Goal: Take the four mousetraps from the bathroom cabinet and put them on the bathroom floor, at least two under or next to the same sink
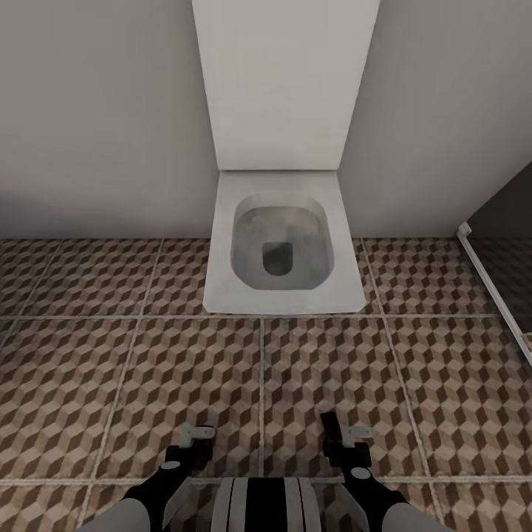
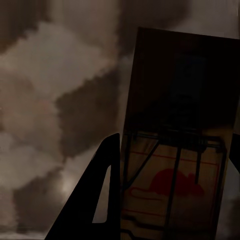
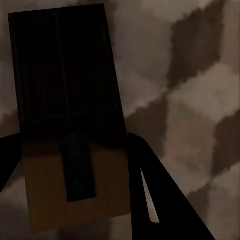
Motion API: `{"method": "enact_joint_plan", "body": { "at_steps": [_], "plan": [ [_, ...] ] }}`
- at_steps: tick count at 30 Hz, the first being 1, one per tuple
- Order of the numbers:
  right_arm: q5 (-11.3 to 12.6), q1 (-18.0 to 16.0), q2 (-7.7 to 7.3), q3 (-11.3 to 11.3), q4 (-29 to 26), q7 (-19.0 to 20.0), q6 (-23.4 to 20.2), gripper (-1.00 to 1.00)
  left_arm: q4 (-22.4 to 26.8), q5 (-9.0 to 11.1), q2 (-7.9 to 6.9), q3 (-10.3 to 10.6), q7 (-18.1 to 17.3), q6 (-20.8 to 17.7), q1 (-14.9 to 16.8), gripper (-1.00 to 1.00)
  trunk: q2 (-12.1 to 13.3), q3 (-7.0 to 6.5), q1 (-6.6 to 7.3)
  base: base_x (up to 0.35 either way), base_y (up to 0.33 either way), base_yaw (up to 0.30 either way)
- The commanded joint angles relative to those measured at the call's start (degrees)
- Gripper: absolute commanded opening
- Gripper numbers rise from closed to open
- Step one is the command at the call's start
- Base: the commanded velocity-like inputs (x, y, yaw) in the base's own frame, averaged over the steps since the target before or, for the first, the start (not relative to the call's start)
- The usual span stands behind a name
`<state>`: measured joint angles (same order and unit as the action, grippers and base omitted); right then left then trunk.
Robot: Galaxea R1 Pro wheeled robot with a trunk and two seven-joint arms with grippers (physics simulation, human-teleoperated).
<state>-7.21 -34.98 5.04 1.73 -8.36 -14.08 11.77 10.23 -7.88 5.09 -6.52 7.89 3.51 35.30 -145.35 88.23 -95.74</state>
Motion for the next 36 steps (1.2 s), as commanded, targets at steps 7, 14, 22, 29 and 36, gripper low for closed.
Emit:
{"method": "enact_joint_plan", "body": {
  "at_steps": [7, 14, 22, 29, 36],
  "plan": [
    [0.1, 0.0, -0.02, -0.1, 0.3, -0.2, -1.3, -1.0, 0.4, -0.8, 0.19, -0.3, 0.4, 0.1, 0.0, -1.0, 0.0, 0.03, -0.01, 0.0, 0.0, 0.0],
    [0.1, 0.0, -0.03, -0.1, 0.3, -0.2, -1.3, -1.0, 0.5, -0.8, 0.33, -0.5, 0.7, 0.2, 0.0, -1.0, 0.0, 0.03, -0.01, 0.0, 0.0, 0.0],
    [0.1, 0.0, -0.03, -0.1, 0.3, -0.2, -1.3, -1.0, 0.6, -0.9, 0.41, -0.6, 0.7, 0.2, 0.0, -1.0, 0.0, 0.03, -0.01, 0.0, 0.0, 0.0],
    [0.1, 0.0, -0.03, -0.1, 0.3, -0.2, -1.3, -1.0, 0.6, -0.9, 0.44, -0.5, 0.7, 0.2, 0.0, -1.0, 0.0, 0.03, -0.01, 0.0, 0.0, 0.0],
    [0.1, 0.0, -0.06, -0.2, 0.3, -0.2, -1.3, -1.0, 0.6, -0.9, 0.38, -0.2, 0.6, 0.2, 0.0, -1.0, 0.0, 0.03, -0.01, 0.0, 0.0, 0.0]
  ]
}}
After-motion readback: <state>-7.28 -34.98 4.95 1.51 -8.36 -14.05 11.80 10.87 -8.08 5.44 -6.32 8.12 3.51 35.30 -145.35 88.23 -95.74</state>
